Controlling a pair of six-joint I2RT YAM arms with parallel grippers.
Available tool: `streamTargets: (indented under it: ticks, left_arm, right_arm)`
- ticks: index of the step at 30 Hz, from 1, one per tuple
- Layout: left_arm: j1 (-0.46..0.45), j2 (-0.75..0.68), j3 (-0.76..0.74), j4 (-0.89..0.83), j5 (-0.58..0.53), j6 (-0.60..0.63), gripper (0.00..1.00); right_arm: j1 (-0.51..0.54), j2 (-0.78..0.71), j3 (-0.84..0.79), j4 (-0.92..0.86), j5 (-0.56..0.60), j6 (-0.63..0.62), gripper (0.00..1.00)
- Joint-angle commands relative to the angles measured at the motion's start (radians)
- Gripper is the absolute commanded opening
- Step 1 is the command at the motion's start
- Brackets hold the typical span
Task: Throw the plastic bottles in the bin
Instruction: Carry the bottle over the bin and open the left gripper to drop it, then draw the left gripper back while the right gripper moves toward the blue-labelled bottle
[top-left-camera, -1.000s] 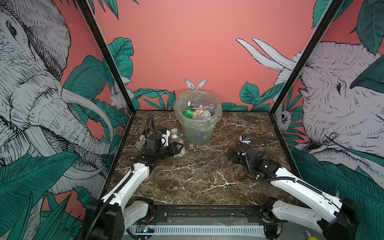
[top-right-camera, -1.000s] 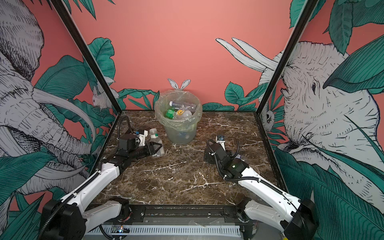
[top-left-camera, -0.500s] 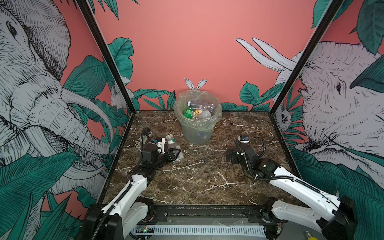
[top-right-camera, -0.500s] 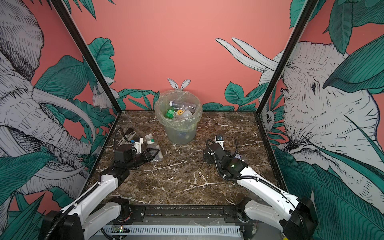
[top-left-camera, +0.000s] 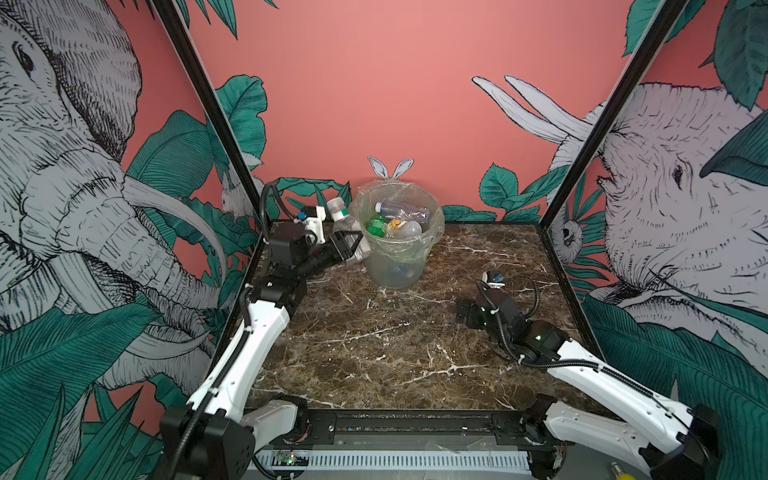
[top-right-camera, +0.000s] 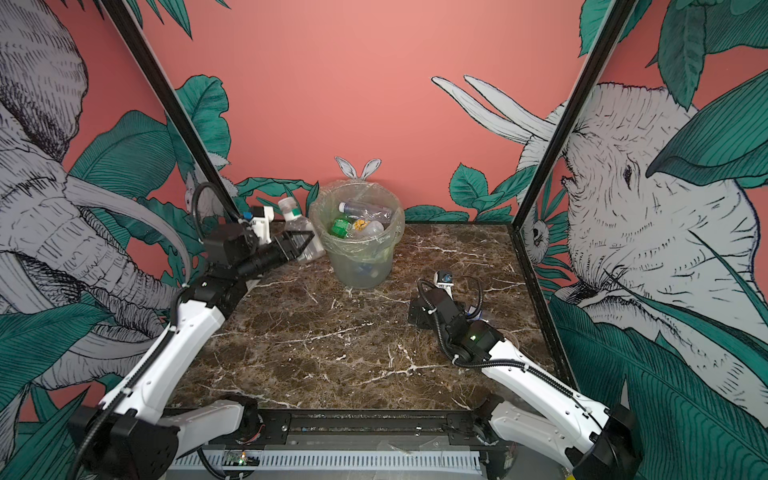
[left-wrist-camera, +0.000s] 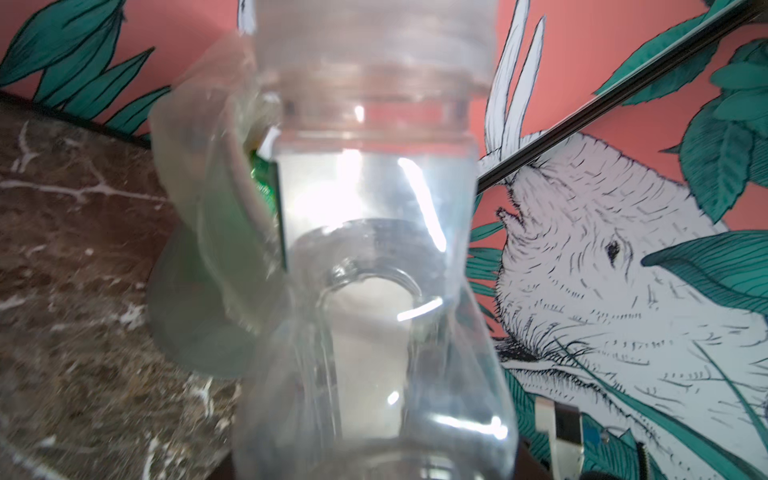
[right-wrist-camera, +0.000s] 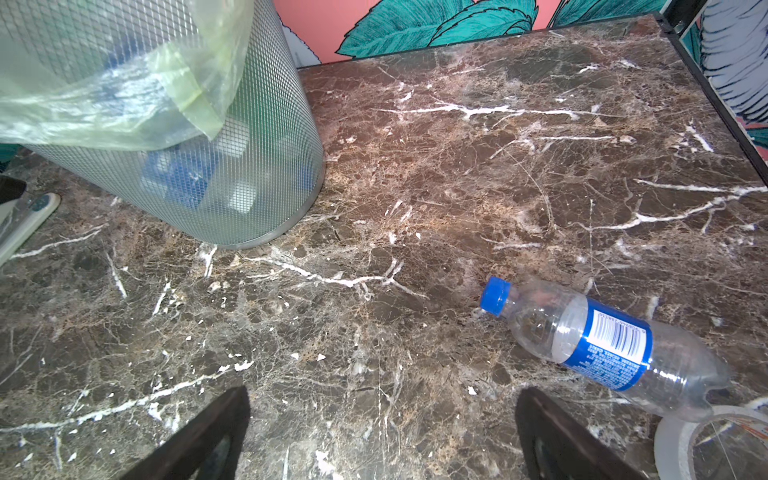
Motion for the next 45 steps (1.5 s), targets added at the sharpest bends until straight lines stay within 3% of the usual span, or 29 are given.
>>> streamTargets:
  ticks: [1,5,8,17,20,27,34,45]
  left_arm:
    - [-0.042,0.145,0.173,-0.116,-0.019,-0.053,0.47]
    - [-0.104,0.320,0.347,-0.179,-0.029,-0.094,0.55]
    - [-0.107,0.329,0.364,-0.170,-0.051,-0.105,0.99]
    - [-0.088,0.328,0.712,-0.408,-0.072,0.031,0.99]
    - [-0.075,0.310,0.734,-0.401,-0.055,0.039,0.99]
    - [-0.015,0.193,0.544,-0.289,-0.006,0.068,0.99]
    - [0.060,0.042,0.274,-0.231,-0.009,0.096,1.00]
    - [0.081,-0.072,0.060,-0.303,-0.051,0.193,1.00]
  right_arm:
    - [-0.005,-0.022,-0.019,-0.012,0.025,0.016,0.99]
    - [-0.006,-0.039,-0.013,-0.029,0.036,0.015,1.00]
    - [-0.006,-0.059,-0.009,-0.047,0.043,0.016,0.99]
    - [-0.007,-0.084,-0.016,-0.054,0.055,0.014,1.00]
    - [-0.007,-0.084,-0.014,-0.058,0.052,0.011,1.00]
    - [-0.017,-0.096,-0.005,-0.105,0.065,-0.027,0.99]
    - [-0.088,-0.031,0.067,-0.200,-0.014,-0.052,0.99]
    - [-0.158,0.041,0.104,-0.223,-0.069,0.087,1.00]
